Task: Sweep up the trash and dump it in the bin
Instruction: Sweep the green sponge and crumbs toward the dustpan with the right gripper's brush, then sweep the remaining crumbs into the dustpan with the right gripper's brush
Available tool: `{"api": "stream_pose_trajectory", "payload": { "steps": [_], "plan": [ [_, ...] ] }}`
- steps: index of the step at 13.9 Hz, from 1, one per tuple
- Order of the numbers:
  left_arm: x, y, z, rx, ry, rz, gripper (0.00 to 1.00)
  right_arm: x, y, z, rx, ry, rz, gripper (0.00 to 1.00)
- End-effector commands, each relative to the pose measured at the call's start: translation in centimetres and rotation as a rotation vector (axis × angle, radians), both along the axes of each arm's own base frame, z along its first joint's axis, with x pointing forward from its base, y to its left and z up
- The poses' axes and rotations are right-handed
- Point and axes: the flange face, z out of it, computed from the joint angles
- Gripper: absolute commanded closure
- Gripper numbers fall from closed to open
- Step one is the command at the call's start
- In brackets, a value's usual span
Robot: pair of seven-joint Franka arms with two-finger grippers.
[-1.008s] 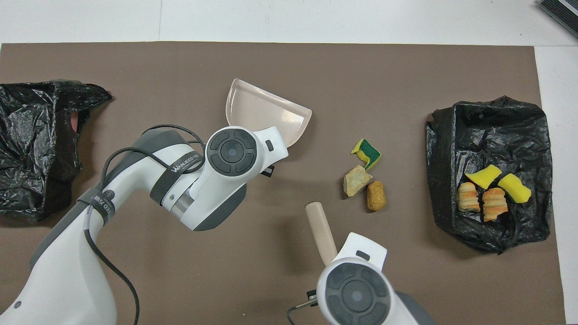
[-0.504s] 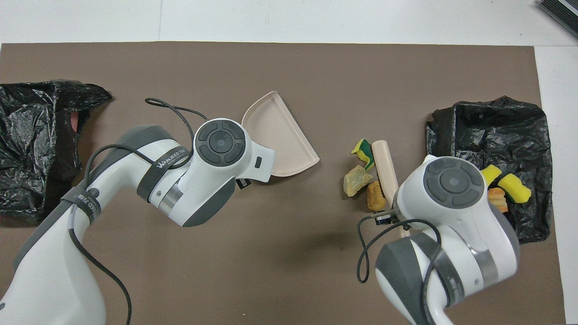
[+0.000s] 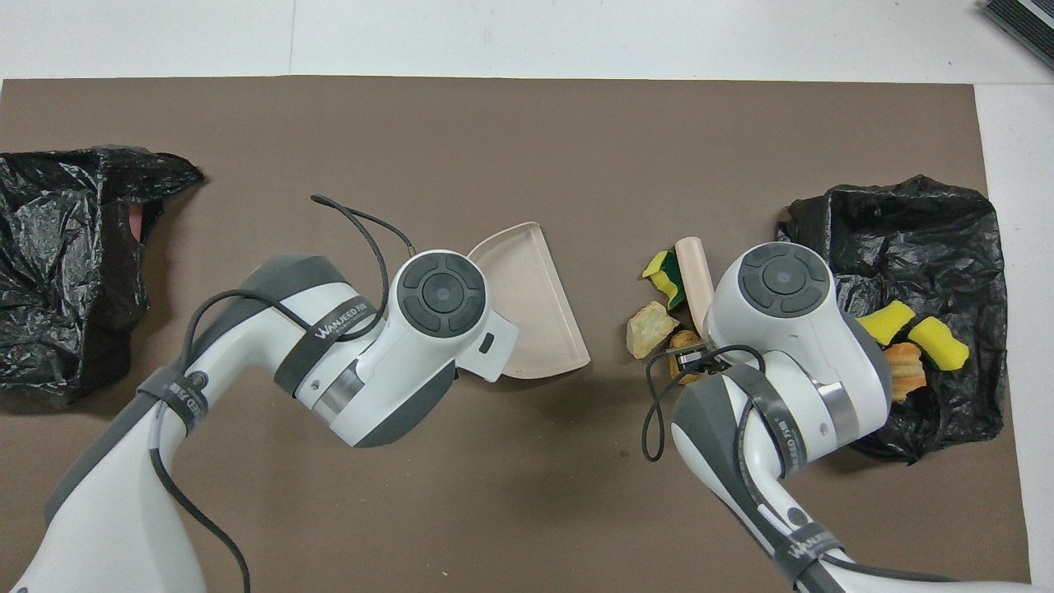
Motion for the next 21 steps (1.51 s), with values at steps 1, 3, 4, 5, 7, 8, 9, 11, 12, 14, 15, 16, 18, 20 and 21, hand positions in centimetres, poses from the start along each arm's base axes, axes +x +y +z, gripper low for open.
{"api": "stream_pose_trajectory", "payload": {
  "steps": [1, 3, 4, 5, 7, 8, 9, 11, 12, 14, 15, 16, 18, 20, 21],
  "plan": [
    [-2.9, -0.1, -0.5, 0.012, -0.023, -0.066, 1.0, -0.7, 2.0, -1.2, 0.01, 0.022, -0.003, 1.0],
    [-3.2, 0.2, -0.9, 0.017, -0.02, -0.067, 1.0, -1.7, 4.8, -2.5, 0.097, 0.074, -0.03, 1.0],
    [-3.5, 0.4, -1.0, 0.022, -0.023, -0.068, 1.0, -2.0, 6.1, -2.8, 0.132, 0.085, -0.032, 1.0],
    [-3.5, 0.5, -1.2, 0.02, -0.023, -0.067, 1.0, -2.6, 7.7, -2.9, 0.157, 0.095, -0.018, 1.0],
    [-3.2, 0.7, -1.2, 0.005, -0.036, -0.063, 1.0, -4.1, 10.9, -2.6, 0.229, 0.13, -0.002, 1.0],
    [-3.1, 0.9, -1.2, 0.006, -0.034, -0.062, 1.0, -4.6, 11.9, -2.4, 0.285, 0.155, -0.012, 1.0],
    [-3.2, 1.1, -1.6, 0.009, -0.029, -0.06, 1.0, -4.7, 12.6, -2.0, 0.358, 0.182, -0.033, 1.0],
    [-3.0, 1.2, -1.6, 0.006, -0.031, -0.069, 1.0, -4.4, 13.7, -0.4, 0.447, 0.208, -0.086, 1.0],
    [-3.0, 1.2, -1.6, 0.006, -0.025, -0.093, 1.0, -4.0, 13.8, 0.7, 0.452, 0.204, -0.088, 1.0],
    [-2.9, 1.3, -1.5, 0.007, -0.02, -0.138, 1.0, -4.2, 12.5, 4.7, 0.432, 0.169, -0.113, 1.0],
    [-2.9, 1.3, -1.5, 0.006, -0.021, -0.142, 1.0, -4.5, 11.1, 7.0, 0.405, 0.147, -0.137, 1.0],
    [-2.9, 1.3, -1.6, 0.006, -0.02, -0.142, 1.0, -4.4, 8.9, 8.4, 0.357, 0.138, -0.17, 1.0],
    [-2.9, 1.2, -1.5, 0.003, -0.024, -0.144, 1.0, -6.0, 7.1, 9.1, 0.237, 0.147, -0.15, 1.0],
    [-3.0, 1.0, -1.5, 0.0, -0.027, -0.15, 1.0, -8.8, 5.4, 7.8, 0.14, 0.136, -0.108, 1.0],
    [-3.0, 1.0, -1.4, -0.001, -0.026, -0.149, 1.0, -10.7, 4.2, 6.8, 0.093, 0.137, -0.091, 1.0]
  ]
}}
